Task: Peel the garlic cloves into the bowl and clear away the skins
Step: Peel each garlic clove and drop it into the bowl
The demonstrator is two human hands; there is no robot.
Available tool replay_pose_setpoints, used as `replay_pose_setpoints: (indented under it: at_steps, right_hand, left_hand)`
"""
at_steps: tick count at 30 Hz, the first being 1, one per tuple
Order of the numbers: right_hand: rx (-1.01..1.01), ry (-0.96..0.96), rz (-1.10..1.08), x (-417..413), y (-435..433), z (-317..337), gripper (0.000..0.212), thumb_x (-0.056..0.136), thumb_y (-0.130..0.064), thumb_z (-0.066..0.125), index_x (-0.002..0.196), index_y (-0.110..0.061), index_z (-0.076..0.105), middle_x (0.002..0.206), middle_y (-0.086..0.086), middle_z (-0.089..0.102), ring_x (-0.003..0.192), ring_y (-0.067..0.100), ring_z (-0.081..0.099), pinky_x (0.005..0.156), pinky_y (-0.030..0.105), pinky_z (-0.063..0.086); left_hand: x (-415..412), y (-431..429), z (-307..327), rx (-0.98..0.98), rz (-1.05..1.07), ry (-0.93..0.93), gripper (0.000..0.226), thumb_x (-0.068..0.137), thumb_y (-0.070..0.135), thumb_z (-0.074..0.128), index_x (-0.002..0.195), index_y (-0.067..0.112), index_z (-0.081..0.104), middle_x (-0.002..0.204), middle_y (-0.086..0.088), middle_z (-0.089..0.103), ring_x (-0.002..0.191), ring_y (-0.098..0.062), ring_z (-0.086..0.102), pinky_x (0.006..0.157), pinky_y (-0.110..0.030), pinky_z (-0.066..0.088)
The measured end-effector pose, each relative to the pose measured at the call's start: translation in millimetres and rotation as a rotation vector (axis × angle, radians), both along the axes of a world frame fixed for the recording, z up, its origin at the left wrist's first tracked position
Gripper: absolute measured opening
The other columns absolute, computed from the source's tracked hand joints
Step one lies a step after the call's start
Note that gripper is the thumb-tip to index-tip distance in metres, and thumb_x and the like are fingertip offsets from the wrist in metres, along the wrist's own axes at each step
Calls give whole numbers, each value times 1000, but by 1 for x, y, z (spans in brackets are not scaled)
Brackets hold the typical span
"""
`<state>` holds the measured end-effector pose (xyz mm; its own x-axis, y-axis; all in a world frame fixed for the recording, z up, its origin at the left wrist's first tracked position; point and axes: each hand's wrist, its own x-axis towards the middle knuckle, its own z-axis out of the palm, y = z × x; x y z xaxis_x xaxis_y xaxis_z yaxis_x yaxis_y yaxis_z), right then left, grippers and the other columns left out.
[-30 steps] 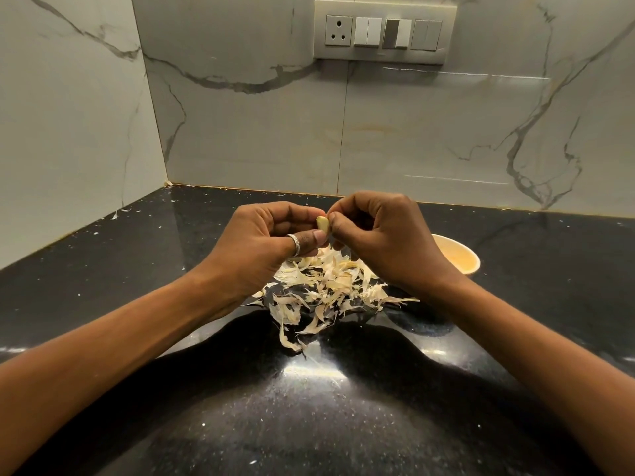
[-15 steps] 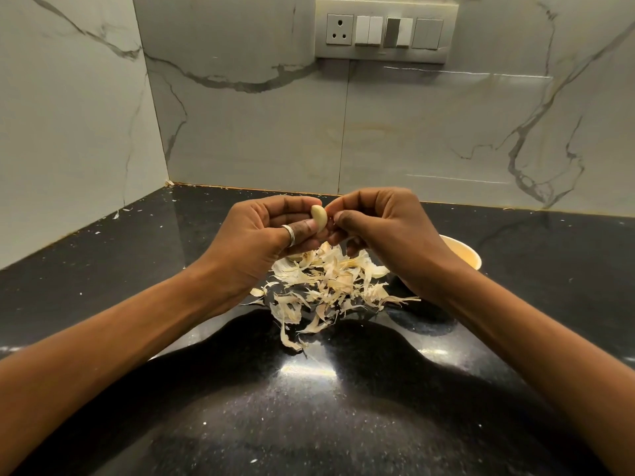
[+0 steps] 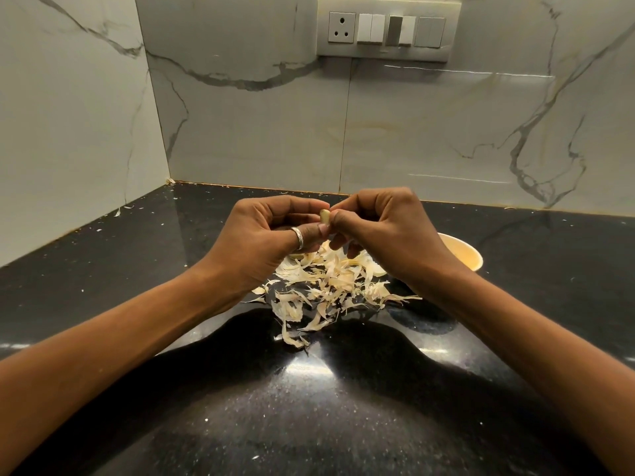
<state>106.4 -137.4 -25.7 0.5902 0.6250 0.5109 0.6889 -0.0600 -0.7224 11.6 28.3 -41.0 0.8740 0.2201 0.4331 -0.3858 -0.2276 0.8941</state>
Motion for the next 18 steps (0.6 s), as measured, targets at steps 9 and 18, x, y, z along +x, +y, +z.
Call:
replay_pose_setpoints:
  at_steps: [9, 18]
  right_hand:
    - [34, 103, 59, 0, -4, 3, 14, 95, -9, 66, 99, 1, 74, 81, 12, 75, 66, 12, 71, 59, 19, 55]
    - [30, 114, 87, -3, -5, 4, 9, 94, -8, 66, 94, -4, 74, 78, 10, 75, 66, 12, 71, 61, 18, 55]
  left_hand:
    - [0, 2, 0, -8, 6, 16, 27, 83, 4, 74, 110, 10, 73, 102, -12, 76, 98, -27, 73, 79, -28, 60]
    - [0, 1, 1, -41, -3, 26, 27, 81, 3, 74, 107, 13, 74, 100, -11, 77, 96, -26, 74, 78, -25, 59]
